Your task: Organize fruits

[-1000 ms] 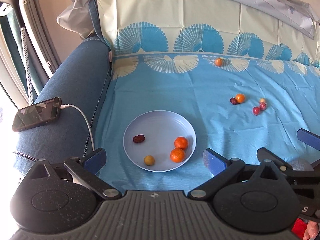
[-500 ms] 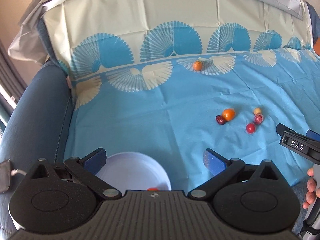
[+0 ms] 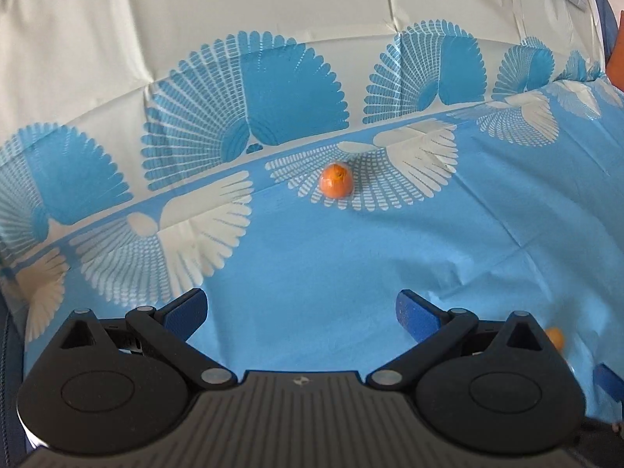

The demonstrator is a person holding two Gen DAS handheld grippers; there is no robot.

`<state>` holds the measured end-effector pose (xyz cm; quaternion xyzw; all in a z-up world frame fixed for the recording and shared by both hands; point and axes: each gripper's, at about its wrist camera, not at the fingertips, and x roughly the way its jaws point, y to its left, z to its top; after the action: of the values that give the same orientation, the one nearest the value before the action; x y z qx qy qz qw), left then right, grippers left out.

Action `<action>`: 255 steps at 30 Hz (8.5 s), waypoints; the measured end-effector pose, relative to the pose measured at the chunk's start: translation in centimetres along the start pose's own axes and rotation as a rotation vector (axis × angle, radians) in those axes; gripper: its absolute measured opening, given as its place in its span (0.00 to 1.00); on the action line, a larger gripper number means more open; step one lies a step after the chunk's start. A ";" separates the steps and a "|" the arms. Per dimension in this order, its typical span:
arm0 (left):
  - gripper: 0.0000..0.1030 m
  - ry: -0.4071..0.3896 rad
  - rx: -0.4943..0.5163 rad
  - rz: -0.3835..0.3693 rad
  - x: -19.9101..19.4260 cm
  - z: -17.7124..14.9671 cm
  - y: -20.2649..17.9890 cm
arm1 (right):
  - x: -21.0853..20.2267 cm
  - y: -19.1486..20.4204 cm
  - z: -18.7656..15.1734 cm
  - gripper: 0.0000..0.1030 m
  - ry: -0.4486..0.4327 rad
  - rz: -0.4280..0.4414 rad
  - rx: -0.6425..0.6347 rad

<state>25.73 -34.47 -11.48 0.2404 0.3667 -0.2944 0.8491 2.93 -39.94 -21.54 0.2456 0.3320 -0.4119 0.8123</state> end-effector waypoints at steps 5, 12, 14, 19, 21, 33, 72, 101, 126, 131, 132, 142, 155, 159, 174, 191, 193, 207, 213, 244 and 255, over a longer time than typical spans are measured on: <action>1.00 -0.020 0.106 0.017 7.2 3.4 -1.4 | 0.6 0.0 -0.5 0.46 -0.036 -0.046 -0.072; 1.00 -0.019 0.123 -0.001 12.8 6.7 -2.6 | 0.6 -0.7 -0.9 0.33 -0.065 -0.065 -0.088; 1.00 -0.019 0.124 0.011 13.7 7.3 -2.8 | 0.2 -0.9 -1.3 0.33 -0.074 -0.089 -0.080; 0.89 -0.022 0.057 -0.009 15.3 8.1 -2.2 | 0.2 -1.1 -1.5 0.34 -0.076 -0.086 -0.064; 0.42 0.010 0.029 -0.076 15.7 8.1 -1.8 | 0.1 -1.1 -1.5 0.34 -0.081 -0.084 -0.062; 0.39 -0.062 -0.106 -0.094 -0.8 2.7 3.1 | -1.8 -2.8 -0.2 0.30 -0.303 -0.129 -0.009; 0.39 -0.046 -0.407 0.096 -44.7 -32.9 8.7 | -41.6 -2.0 -11.3 0.30 -0.241 0.589 -0.513; 0.39 0.042 -0.463 0.070 -40.3 -31.4 14.8 | -39.9 5.7 -12.0 0.30 -0.217 0.593 -0.668; 0.39 0.267 -0.404 0.042 -22.3 -27.9 16.5 | -24.8 16.7 -13.8 0.30 0.021 0.569 -0.773; 0.39 0.291 -0.380 0.054 -19.8 -27.7 16.7 | -22.6 18.1 -14.3 0.30 0.051 0.571 -0.793; 0.39 0.295 -0.378 0.052 -19.4 -27.7 16.8 | -22.2 18.3 -14.4 0.30 0.051 0.571 -0.798; 0.89 0.289 -0.367 0.094 -17.1 -27.3 17.3 | -20.4 19.5 -14.4 0.36 0.044 0.561 -0.826; 1.00 0.305 -0.416 0.119 -24.8 -28.3 15.8 | -27.7 12.8 -13.3 0.90 0.070 0.543 -0.759; 1.00 0.297 -0.411 0.134 -28.4 -29.7 14.8 | -31.0 10.4 -13.5 0.94 0.077 0.550 -0.700; 1.00 0.139 -0.378 0.195 -38.1 -31.4 10.8 | -39.0 5.4 -13.5 0.99 -0.109 0.611 -0.695; 1.00 0.102 -0.351 0.217 -40.2 -31.5 9.8 | -40.5 4.1 -13.7 0.99 -0.154 0.627 -0.691; 1.00 0.103 -0.349 0.219 -40.2 -31.5 9.8 | -40.5 4.1 -13.7 0.99 -0.154 0.627 -0.695; 1.00 0.129 -0.351 0.212 -39.2 -31.9 9.8 | -40.0 4.7 -14.3 0.99 -0.137 0.619 -0.709; 1.00 0.142 -0.351 0.208 -38.7 -32.0 9.9 | -39.6 5.0 -14.3 0.99 -0.126 0.610 -0.703; 1.00 0.164 -0.215 0.035 -22.3 -19.5 4.3 | -16.8 -2.2 -6.4 0.99 -0.055 0.227 -0.270; 1.00 0.159 -0.095 -0.078 -6.9 -10.8 -2.9 | -5.0 -4.6 -1.2 0.99 -0.103 0.076 -0.145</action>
<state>14.71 -27.50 -13.40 0.2081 0.4558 -0.2894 0.8156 -3.49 -39.09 -19.24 0.1771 0.3093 -0.3677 0.8590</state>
